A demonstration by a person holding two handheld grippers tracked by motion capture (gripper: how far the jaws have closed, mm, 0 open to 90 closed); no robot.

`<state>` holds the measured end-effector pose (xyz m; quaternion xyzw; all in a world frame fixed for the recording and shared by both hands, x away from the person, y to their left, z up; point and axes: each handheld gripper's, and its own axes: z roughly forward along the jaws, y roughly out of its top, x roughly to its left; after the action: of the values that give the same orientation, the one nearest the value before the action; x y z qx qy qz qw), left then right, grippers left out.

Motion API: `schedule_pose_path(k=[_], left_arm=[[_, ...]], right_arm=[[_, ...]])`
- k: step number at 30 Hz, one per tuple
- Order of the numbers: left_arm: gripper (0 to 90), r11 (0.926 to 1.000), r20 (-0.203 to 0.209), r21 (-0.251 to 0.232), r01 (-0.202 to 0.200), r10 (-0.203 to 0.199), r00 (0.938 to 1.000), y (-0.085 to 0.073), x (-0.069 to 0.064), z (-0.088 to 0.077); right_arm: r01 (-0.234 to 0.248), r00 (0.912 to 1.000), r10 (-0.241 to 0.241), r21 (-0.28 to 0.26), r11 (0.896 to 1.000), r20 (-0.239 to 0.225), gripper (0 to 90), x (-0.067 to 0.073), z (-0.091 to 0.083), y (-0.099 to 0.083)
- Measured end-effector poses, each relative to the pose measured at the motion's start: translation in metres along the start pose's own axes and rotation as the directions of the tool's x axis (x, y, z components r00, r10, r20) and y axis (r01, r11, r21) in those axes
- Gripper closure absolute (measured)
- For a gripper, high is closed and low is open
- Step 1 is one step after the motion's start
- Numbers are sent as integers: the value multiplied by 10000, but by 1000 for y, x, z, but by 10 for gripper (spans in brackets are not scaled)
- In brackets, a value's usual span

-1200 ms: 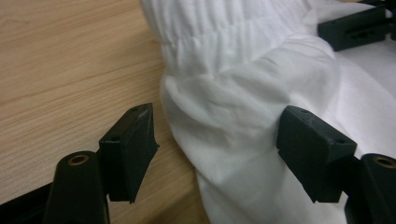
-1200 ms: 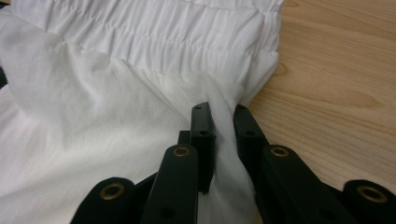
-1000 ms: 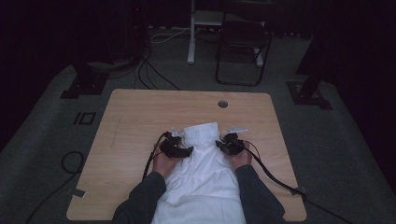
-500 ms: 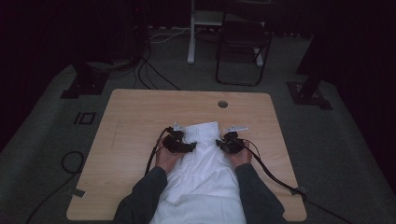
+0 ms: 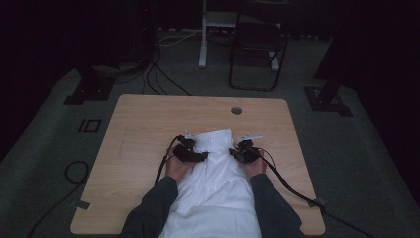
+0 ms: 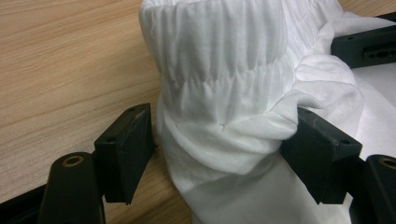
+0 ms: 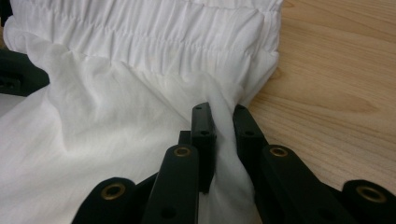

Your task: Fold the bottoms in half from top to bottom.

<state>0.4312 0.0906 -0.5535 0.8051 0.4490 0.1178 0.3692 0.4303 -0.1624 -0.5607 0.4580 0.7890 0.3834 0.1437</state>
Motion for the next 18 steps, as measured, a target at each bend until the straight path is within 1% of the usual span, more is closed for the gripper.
schedule_pose_path(k=[6,8,9,10,15,18], left_arm=[[266,10000,72,0,-12,12,10000,1,1,0],[293,10000,86,25,-26,26,10000,1,1,0],[293,10000,241,57,-48,46,9997,2,1,0],[330,10000,300,58,-45,43,9995,2,1,0],[423,9994,283,197,-298,293,9992,6,0,3],[526,9986,299,277,-451,443,9986,10,1,5]], right_arm=[[-17,10000,17,13,10000,-4,818,0,0,0],[-15,10000,15,15,10000,3,818,0,0,0],[-4,10000,4,3,10000,30,818,0,0,0],[-29,10000,29,-6,10000,54,819,0,0,0],[-76,9999,76,28,10000,113,823,-2,1,2],[-120,9997,119,54,9999,211,826,-3,3,5]])
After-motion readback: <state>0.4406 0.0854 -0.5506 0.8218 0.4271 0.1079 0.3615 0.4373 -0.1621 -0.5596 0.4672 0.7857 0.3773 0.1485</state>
